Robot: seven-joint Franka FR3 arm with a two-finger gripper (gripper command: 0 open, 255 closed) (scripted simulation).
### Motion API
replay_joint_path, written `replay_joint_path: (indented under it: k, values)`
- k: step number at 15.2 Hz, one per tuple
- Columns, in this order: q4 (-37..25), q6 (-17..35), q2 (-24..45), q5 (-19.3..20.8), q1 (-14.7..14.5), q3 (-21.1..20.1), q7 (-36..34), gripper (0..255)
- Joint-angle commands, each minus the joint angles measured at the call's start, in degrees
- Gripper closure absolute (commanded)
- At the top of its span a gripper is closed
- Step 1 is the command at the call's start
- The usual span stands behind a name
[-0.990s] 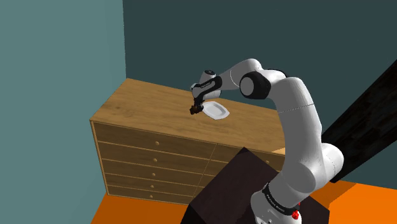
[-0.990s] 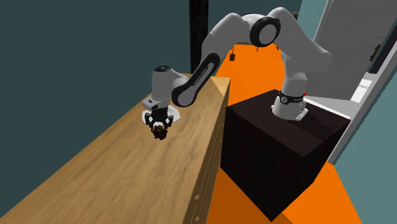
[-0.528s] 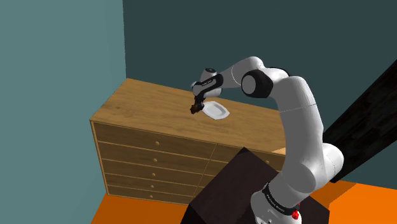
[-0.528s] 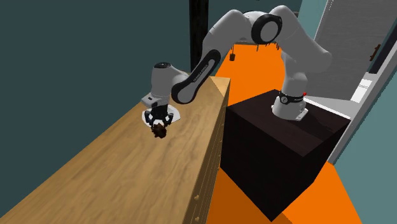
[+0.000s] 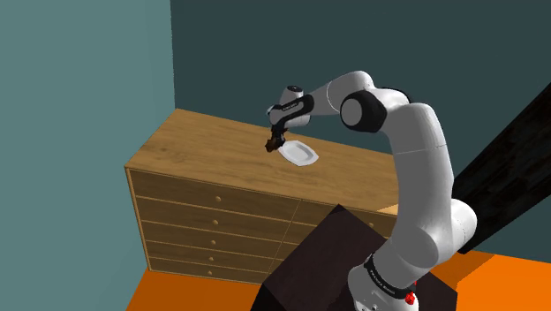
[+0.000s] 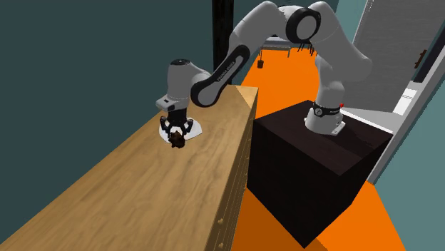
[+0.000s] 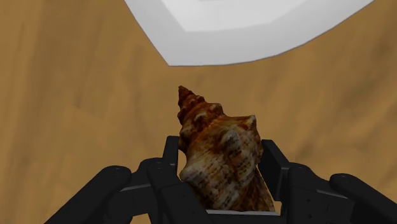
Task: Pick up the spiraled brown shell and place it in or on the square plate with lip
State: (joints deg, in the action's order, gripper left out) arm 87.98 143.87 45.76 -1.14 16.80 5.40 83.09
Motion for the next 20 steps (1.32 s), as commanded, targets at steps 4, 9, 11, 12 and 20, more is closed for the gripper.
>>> replay_joint_path:
  k: [4, 9, 11, 12, 20]
  values:
    - [0.8, -2.2, -3.0, 0.1, -0.1, 0.2, 0.1, 255]
    - [1.0, -2.9, -4.0, -0.5, 3.1, 0.0, 3.7, 255]
    - [0.7, -3.0, -3.9, -1.0, 5.3, -0.1, 6.2, 255]
    - [0.4, -3.1, -3.8, -1.2, 6.4, -0.1, 7.4, 255]
    - [-4.9, -5.8, -1.3, -3.2, 15.5, -0.6, 17.2, 255]
